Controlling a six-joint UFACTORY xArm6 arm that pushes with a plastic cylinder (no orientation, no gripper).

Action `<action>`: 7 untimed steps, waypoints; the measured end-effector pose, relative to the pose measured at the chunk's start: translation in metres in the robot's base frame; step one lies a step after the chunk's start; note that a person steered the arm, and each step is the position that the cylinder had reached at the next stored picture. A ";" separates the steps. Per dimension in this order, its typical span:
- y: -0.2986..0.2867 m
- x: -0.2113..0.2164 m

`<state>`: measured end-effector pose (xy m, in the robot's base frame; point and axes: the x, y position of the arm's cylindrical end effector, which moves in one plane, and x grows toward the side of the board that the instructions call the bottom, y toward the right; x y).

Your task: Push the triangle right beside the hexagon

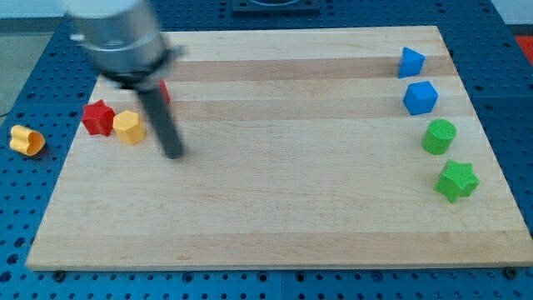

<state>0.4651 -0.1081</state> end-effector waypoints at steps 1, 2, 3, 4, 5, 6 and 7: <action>0.069 -0.030; 0.122 -0.085; 0.161 -0.112; 0.196 -0.167; 0.213 -0.215; 0.327 -0.263; 0.453 -0.262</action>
<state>0.2030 0.3447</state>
